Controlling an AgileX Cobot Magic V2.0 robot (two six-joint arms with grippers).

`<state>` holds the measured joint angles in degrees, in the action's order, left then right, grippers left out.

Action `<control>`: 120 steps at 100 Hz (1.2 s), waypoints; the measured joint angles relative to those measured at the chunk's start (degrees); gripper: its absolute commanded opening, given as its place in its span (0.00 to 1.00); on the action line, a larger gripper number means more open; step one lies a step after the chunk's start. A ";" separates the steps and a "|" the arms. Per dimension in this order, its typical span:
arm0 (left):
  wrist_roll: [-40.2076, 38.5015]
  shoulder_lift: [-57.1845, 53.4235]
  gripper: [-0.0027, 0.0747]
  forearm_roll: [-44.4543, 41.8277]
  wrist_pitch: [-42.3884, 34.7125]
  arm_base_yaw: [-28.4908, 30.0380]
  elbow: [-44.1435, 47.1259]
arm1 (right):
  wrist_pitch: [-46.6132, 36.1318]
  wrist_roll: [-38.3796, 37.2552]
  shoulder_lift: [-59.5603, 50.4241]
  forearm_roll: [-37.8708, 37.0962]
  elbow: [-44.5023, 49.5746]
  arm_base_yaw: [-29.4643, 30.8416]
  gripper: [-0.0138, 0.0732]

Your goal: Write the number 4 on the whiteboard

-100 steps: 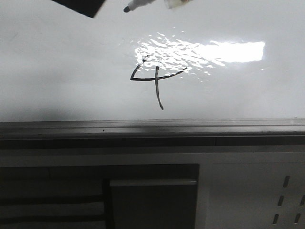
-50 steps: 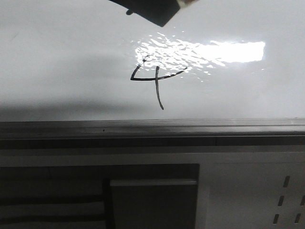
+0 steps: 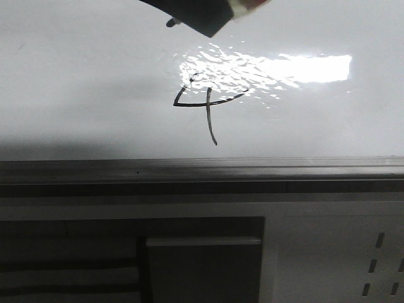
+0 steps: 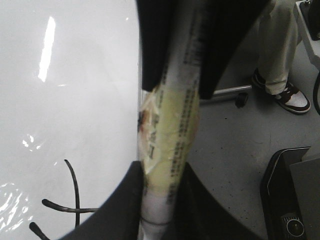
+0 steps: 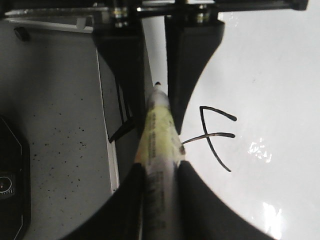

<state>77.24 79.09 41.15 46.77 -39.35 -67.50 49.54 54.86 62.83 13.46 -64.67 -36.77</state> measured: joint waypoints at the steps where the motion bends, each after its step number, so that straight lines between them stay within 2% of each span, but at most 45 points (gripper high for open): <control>1: 0.00 0.00 0.01 0.00 0.02 0.00 0.00 | -0.15 0.00 0.00 0.00 0.00 0.00 0.43; 10: -0.42 0.00 0.01 0.13 0.04 0.00 0.00 | -0.52 0.00 -0.26 0.00 0.00 0.00 0.54; 28: -5.32 -0.73 0.01 -2.35 0.23 1.58 0.00 | -0.65 -1.62 -4.98 -0.68 0.00 0.00 0.55; 54: -30.08 -8.58 0.01 -17.52 2.05 9.28 1.35 | -0.09 -19.51 -16.22 -8.84 0.00 4.14 0.55; 69: -40.78 -16.22 0.01 -22.87 0.65 14.66 8.38 | 2.00 -23.32 -19.39 -10.32 0.00 6.82 0.55; 86: -51.31 -25.10 0.01 -23.88 -6.96 21.67 20.50 | 3.83 -24.06 -19.50 -10.55 0.71 7.28 0.55; 96: -56.64 -27.81 0.01 -23.72 -14.66 25.72 26.89 | 3.83 -24.06 -19.50 -10.55 1.75 7.41 0.55; 107: -59.06 -28.00 0.01 -20.99 -22.80 28.81 32.50 | 3.83 -24.06 -19.50 -10.55 2.15 7.41 0.55; 120: -59.54 -25.74 0.01 -17.46 -29.71 30.42 34.84 | 3.83 -24.06 -19.50 -10.55 2.28 7.41 0.55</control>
<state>17.70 53.36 23.68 17.06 -8.93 -32.66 53.37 30.80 43.34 2.91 -62.38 -29.36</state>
